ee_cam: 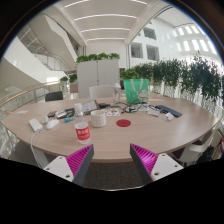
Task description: Pour water
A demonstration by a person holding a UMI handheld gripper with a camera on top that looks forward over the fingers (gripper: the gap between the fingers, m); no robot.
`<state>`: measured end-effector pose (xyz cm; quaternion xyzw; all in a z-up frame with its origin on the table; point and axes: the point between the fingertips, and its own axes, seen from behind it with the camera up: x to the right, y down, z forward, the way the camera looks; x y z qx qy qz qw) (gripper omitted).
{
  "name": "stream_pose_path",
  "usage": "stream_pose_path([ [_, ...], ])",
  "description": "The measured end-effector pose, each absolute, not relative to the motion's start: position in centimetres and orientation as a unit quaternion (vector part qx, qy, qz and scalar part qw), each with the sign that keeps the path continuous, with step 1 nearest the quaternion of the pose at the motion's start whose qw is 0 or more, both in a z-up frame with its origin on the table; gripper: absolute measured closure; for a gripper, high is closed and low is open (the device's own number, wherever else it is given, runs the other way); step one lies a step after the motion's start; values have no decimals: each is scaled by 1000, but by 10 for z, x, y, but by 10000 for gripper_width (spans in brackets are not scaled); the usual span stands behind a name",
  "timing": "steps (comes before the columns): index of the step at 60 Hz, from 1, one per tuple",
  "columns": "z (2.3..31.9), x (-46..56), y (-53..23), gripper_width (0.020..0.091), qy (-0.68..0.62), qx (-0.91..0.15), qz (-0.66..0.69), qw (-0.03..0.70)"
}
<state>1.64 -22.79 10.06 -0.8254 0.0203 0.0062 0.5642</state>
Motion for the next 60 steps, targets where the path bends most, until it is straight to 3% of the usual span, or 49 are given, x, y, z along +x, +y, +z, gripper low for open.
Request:
stream_pose_path([
  [17, 65, -86, -127, 268, -49, -817, 77, 569],
  [34, 57, -126, -39, 271, -82, -808, 77, 578],
  [36, 53, -129, -35, 330, -89, -810, 76, 574],
  [37, 50, -130, -33, 420, -94, -813, 75, 569],
  [38, 46, -129, -34, 562, -94, -820, 69, 561],
  [39, 44, -127, -32, 600, -98, -819, 67, 561],
  [52, 43, -131, -28, 766, -102, -823, 79, 553],
  [60, 43, -137, -21, 775, -105, -832, 91, 538],
])
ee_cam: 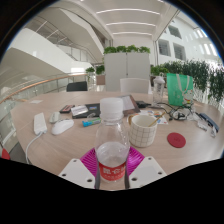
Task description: Pour water
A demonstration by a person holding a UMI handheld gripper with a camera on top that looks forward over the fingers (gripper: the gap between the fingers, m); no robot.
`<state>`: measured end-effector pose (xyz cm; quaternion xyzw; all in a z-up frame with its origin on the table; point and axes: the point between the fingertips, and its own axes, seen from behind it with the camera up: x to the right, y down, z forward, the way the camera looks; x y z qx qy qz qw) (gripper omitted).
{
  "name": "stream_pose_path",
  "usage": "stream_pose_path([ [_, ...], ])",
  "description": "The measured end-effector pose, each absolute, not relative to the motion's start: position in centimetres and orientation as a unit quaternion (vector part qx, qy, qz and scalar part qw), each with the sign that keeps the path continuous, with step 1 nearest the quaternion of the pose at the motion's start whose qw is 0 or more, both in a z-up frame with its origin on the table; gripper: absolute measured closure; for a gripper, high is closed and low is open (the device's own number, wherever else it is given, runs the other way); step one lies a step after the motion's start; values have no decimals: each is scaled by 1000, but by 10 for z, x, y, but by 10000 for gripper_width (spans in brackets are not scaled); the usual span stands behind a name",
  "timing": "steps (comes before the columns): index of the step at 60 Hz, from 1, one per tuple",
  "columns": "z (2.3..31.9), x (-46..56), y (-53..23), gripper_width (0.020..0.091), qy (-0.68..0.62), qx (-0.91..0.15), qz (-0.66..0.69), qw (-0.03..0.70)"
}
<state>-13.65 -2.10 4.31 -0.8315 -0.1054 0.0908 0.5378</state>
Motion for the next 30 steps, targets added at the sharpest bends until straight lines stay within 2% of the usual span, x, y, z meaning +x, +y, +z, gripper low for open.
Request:
stream_pose_path([
  [3, 52, -152, -19, 774, -98, -835, 122, 527],
  [10, 116, -190, 7, 773, 15, -814, 265, 517],
  [13, 131, -198, 22, 773, 90, -795, 346, 490],
  [17, 151, -205, 41, 774, 191, -760, 450, 428],
  [18, 154, -207, 44, 794, 215, -750, 474, 408],
  [19, 156, -208, 48, 772, 241, -738, 497, 387],
  [21, 164, -214, 55, 774, 300, -712, 533, 345],
  [27, 177, -204, 71, 775, 435, -592, 648, 202],
  [30, 188, -202, 82, 775, 479, -532, 678, 166],
])
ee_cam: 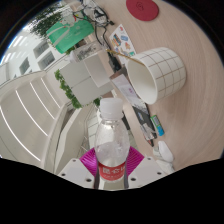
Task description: Pour water
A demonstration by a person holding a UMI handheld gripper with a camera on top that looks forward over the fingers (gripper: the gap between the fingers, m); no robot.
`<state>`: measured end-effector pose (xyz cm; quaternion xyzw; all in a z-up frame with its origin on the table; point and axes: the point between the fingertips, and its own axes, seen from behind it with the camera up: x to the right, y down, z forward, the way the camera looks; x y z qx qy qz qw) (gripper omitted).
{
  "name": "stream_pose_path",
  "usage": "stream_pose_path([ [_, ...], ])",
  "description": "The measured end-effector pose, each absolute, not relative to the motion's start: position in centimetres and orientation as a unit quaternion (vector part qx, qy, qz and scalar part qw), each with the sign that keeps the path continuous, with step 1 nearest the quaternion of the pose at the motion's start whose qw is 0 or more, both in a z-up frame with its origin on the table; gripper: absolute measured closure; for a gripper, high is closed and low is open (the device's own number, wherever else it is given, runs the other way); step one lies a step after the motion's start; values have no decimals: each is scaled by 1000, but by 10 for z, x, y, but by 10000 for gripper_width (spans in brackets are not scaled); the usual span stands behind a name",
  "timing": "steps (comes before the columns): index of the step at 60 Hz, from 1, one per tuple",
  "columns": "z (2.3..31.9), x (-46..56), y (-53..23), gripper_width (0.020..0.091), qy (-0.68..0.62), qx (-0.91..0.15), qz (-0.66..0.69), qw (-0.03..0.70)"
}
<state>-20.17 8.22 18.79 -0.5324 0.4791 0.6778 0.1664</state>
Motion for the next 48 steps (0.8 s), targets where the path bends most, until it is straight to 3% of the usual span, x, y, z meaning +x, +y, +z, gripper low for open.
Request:
stream_pose_path([
  [6, 211, -176, 88, 775, 517, -432, 733, 98],
  [13, 213, -176, 108, 774, 552, -379, 739, 72],
  [25, 214, -171, 111, 775, 564, -344, 749, 46],
  [33, 214, -175, 107, 775, 547, -379, 745, 53],
  [38, 224, -184, 98, 774, 471, -490, 724, 119],
  [39, 226, -174, 71, 774, 428, -505, 735, 145],
  [44, 250, -155, 81, 773, 299, -615, 672, 283],
  [48, 298, -120, 103, 772, 215, -675, 569, 418],
])
